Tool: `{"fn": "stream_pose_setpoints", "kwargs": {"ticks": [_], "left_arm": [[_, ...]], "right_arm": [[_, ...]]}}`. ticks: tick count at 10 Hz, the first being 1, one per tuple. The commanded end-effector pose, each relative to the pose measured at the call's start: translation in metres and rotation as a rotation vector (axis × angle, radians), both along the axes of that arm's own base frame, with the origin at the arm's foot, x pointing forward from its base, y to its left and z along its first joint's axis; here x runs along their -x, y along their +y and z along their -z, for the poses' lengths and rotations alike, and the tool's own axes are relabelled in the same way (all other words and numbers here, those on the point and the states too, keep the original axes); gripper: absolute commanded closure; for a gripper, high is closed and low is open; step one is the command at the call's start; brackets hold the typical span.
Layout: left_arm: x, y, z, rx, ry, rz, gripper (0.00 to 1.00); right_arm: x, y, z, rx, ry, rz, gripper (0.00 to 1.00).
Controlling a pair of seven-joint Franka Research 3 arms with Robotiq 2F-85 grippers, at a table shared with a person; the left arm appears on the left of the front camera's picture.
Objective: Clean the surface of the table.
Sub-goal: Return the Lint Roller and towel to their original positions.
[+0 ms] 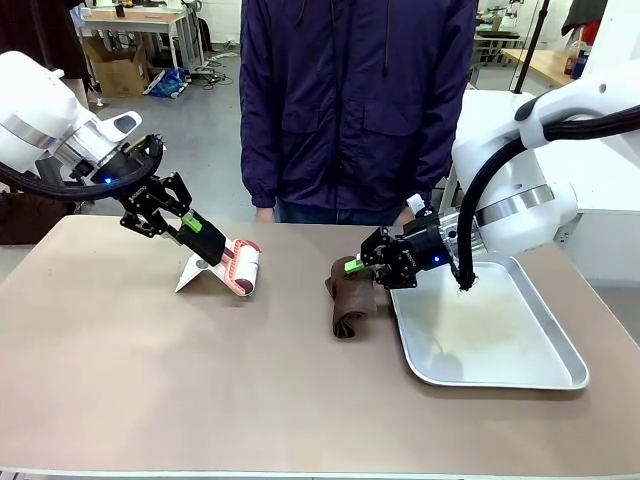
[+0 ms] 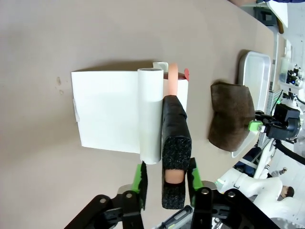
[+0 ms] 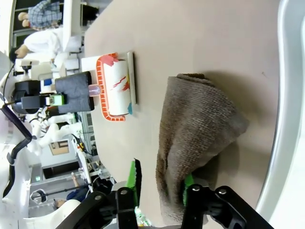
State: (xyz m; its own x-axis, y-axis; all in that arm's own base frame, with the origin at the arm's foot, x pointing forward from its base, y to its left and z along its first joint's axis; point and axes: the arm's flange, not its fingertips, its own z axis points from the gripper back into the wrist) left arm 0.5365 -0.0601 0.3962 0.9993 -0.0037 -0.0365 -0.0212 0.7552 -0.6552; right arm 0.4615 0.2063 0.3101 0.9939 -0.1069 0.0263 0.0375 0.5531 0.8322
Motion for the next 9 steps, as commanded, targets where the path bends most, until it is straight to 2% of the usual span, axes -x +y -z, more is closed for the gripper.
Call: {"fn": "stream_pose_setpoints", "kwargs": {"ticks": [1,3,7,9], "left_arm": [[0.002,0.007,0.002,0.018,-0.016,0.021,0.00],[0.001,0.009,0.002,0.019,-0.019,0.023,0.00],[0.011,0.023,-0.013,0.079,-0.057,0.028,0.00],[0.030,0.028,-0.033,0.108,-0.105,0.041,0.00]], "right_arm": [[-0.002,0.003,-0.004,0.016,0.020,0.007,0.00],[-0.003,0.002,-0.002,0.007,0.027,0.005,0.02],[0.001,0.008,-0.010,0.043,0.000,-0.041,0.00],[-0.003,0.025,-0.022,0.177,0.012,-0.093,0.00]]}}
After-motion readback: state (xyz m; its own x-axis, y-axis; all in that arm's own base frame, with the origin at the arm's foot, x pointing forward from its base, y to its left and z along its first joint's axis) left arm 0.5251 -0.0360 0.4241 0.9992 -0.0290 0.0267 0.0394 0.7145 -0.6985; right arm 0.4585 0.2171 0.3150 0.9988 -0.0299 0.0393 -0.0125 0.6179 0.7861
